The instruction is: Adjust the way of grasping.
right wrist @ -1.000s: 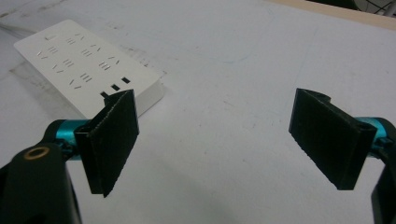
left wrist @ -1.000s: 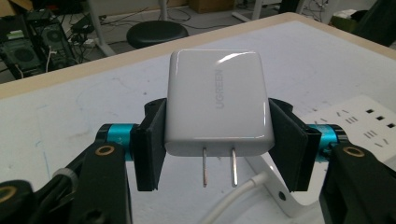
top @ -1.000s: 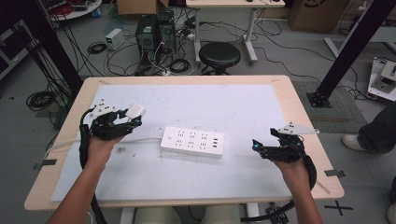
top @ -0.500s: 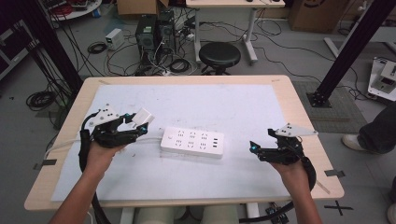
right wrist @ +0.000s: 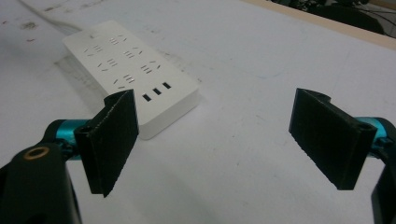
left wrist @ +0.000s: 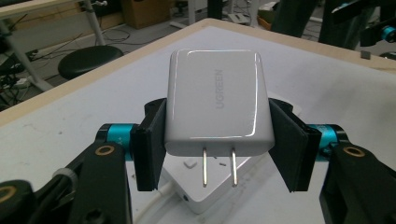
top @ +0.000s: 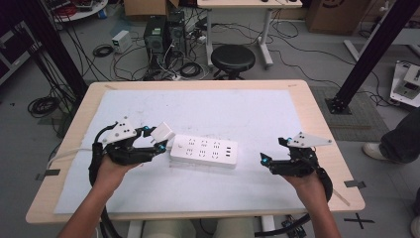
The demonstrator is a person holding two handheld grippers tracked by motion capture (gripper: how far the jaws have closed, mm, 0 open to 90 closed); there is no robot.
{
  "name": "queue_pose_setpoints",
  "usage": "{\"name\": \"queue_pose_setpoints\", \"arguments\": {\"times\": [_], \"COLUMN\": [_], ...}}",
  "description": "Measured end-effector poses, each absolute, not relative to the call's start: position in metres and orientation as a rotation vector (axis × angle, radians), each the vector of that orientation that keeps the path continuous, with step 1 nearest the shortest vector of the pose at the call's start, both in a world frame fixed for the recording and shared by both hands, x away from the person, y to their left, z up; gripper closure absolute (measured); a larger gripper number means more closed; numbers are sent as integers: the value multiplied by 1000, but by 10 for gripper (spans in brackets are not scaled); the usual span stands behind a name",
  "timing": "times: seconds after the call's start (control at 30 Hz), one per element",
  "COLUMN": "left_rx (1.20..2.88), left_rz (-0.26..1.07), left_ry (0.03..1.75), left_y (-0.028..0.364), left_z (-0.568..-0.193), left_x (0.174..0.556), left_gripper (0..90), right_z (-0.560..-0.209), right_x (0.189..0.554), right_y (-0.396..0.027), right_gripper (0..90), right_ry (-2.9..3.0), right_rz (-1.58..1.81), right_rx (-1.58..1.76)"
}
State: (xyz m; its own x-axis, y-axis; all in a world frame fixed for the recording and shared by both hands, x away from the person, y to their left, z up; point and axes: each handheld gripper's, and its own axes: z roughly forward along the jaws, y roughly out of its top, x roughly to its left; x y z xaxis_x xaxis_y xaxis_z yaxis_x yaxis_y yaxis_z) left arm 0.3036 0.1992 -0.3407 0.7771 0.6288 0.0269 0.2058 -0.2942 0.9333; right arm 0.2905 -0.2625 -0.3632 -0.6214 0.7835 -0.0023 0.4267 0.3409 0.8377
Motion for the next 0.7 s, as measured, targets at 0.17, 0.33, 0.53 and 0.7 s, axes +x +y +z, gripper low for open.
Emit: {"name": "queue_pose_setpoints", "arguments": {"times": [0.17,0.33,0.53,0.7], "left_rx": [1894,1937,1978,2019], "left_rz": [447,434,421,416], "left_ry": [559,472,378,309], "left_y": [189,178,165,156], "left_z": [-345,-348,-351,-353], "left_x": [302,300,298,298], "left_gripper": [426,426,426,426], "right_z": [-363,-362,-359,-358], "right_x": [291,292,295,298], "right_y": [-254,-246,-236,-228], "right_gripper": [162,162,162,162], "right_ry": [2247,2295,2344,2385], "right_rz": [1218,1264,1322,1370], "right_rx": [1046,1041,1040,1044]}}
